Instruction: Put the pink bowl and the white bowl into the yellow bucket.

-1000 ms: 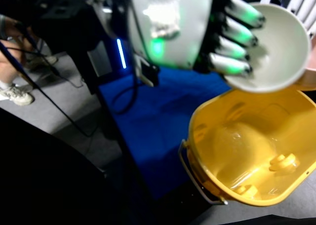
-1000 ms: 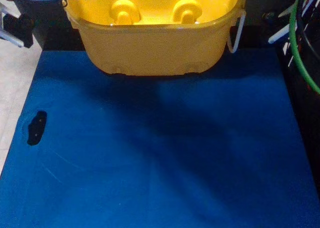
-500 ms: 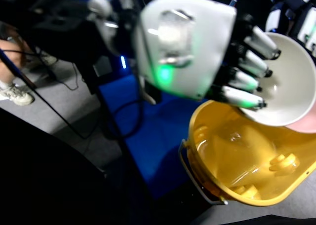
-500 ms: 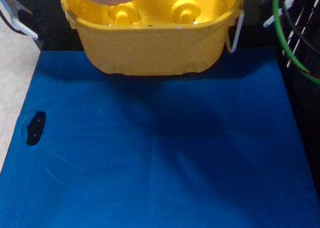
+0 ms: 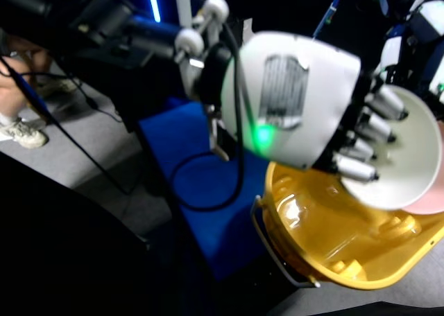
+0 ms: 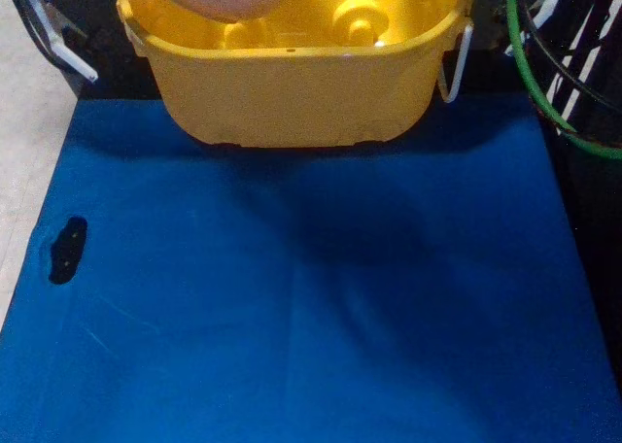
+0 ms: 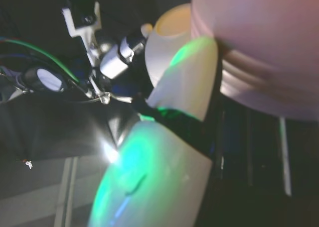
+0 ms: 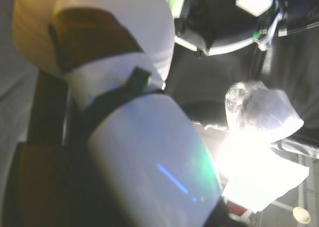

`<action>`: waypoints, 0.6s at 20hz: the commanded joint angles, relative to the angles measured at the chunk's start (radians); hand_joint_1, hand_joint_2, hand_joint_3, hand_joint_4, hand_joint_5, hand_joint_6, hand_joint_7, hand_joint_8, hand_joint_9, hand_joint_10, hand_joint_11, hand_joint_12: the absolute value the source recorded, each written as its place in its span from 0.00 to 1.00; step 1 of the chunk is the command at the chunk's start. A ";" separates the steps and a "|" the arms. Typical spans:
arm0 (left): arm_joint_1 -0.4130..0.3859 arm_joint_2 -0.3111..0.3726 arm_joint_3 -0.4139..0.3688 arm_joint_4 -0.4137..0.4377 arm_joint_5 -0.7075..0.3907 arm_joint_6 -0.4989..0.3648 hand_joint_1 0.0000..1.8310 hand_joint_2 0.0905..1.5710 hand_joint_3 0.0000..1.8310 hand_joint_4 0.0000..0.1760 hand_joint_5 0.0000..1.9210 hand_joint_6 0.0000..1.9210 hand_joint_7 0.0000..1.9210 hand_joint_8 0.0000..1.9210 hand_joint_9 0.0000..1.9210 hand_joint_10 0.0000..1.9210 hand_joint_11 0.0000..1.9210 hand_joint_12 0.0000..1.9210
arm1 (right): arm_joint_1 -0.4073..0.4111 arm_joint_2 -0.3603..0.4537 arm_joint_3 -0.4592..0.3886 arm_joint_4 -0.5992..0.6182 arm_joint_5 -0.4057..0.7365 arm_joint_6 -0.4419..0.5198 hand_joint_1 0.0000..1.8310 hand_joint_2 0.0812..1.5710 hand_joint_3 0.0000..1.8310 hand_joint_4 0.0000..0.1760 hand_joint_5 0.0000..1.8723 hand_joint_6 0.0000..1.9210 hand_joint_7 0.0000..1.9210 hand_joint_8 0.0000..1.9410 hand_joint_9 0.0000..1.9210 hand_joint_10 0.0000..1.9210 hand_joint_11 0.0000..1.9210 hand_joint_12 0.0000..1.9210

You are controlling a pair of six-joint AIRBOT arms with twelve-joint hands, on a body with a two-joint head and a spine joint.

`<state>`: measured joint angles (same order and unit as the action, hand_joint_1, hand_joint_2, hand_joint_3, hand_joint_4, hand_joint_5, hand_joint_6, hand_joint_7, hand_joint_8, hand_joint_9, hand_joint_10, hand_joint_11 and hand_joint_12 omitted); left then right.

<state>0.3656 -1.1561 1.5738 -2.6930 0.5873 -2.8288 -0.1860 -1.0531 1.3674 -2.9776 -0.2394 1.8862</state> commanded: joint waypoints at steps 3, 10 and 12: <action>0.007 -0.018 0.028 -0.060 0.085 -0.025 0.81 0.73 0.00 0.00 0.40 0.57 0.41 0.61 0.45 0.68 0.33 0.93 | 0.012 -0.016 0.013 -0.034 -0.100 0.004 0.81 0.75 0.00 0.00 0.40 0.72 0.38 0.60 0.41 0.64 0.33 0.87; 0.024 -0.042 0.064 -0.067 0.080 -0.060 0.72 0.75 0.00 0.00 0.30 0.42 0.41 0.68 0.36 0.57 0.27 0.79 | 0.008 -0.028 0.014 -0.034 -0.098 0.003 0.74 0.74 0.00 0.00 0.43 0.66 0.40 0.62 0.44 0.70 0.40 0.78; 0.027 -0.043 0.064 -0.072 0.080 -0.061 0.64 0.72 0.00 0.00 0.37 0.12 0.36 0.34 0.32 0.47 0.22 0.81 | 0.004 -0.029 0.012 -0.034 -0.098 0.003 0.65 0.75 0.00 0.00 0.45 0.67 0.41 0.63 0.35 0.62 0.34 0.79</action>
<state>0.4046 -1.1954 1.6329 -2.7090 0.5648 -2.8773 -0.2039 -1.0779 1.3781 -2.9776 -0.2169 1.8851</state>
